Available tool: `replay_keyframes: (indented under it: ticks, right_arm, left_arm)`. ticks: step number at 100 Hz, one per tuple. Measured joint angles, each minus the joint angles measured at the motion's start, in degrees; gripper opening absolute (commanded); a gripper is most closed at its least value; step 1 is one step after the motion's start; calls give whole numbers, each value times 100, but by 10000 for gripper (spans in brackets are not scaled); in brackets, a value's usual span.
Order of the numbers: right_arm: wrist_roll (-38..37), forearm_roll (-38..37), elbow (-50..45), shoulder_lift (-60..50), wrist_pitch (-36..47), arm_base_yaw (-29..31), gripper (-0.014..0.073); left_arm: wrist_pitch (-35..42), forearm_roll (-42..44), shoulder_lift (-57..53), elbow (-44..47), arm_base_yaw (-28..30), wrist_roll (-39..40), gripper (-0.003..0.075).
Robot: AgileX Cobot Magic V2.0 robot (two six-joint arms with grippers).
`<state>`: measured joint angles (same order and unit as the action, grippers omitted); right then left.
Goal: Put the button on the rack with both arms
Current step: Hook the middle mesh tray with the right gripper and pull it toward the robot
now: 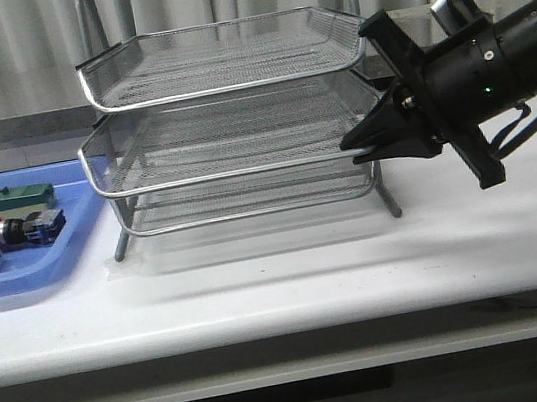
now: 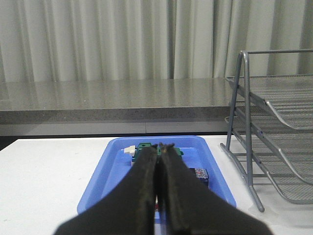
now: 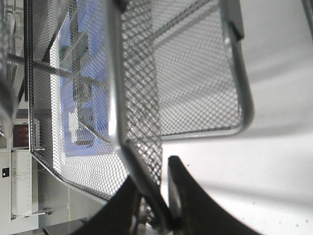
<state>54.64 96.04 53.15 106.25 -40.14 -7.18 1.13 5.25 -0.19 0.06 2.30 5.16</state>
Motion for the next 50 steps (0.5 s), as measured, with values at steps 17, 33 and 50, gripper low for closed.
replay_keyframes:
  ticks: [17, 33, 50]
  right_arm:
    - [113, -68, -491, -445, -14, 0, 21]
    - [156, -153, -971, -874, -26, 0, 21]
    - [169, -211, -1448, -1295, -6, 0, 21]
  left_arm:
    - [0, 0, 0, 0, 0, 0, -20]
    - [0, 0, 0, 0, 0, 0, -20]
    - [0, 0, 0, 0, 0, 0, -20]
